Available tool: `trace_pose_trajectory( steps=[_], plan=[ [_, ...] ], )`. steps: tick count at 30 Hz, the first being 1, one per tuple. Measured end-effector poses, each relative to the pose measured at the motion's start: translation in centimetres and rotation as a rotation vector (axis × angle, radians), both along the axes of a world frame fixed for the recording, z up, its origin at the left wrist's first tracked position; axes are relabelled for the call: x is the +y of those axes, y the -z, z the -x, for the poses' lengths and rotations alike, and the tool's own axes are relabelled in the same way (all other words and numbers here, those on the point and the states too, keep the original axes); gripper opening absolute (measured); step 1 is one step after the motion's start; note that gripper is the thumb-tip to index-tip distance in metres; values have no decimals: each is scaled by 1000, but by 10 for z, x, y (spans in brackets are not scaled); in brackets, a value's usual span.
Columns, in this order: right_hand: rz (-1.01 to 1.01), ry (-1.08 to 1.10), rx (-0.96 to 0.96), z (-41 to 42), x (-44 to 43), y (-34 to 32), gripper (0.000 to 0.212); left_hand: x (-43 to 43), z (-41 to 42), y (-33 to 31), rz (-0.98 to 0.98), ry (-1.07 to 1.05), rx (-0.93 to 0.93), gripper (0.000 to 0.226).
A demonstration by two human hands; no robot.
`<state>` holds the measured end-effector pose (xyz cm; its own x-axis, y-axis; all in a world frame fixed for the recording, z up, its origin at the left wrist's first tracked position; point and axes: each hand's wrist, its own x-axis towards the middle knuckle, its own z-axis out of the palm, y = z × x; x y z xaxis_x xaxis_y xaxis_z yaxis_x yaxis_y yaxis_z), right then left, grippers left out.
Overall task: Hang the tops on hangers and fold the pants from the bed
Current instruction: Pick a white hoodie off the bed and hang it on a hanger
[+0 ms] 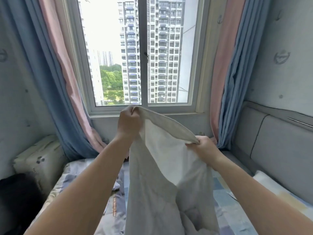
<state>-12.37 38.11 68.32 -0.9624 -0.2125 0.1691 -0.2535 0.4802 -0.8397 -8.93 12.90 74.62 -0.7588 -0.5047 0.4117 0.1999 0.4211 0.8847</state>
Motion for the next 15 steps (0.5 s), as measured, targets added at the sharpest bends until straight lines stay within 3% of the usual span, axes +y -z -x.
trace_pose_trajectory(
  steps=[3,5,10,12,15],
  plan=[
    [256,16,-137,-1,-11,-9,18,8,2,41,-45,73,-172,18],
    [411,60,-260,-1,-18,-15,12,24,-7,64,-29,175,-170,21],
    [526,91,-298,-3,-31,-29,11,80,-47,94,-48,495,-225,58],
    [576,68,-311,-5,-36,-35,14,93,-53,97,-67,473,-251,65],
    [647,45,-342,-5,-40,-43,18,102,-56,101,130,224,-260,77]
  ],
)
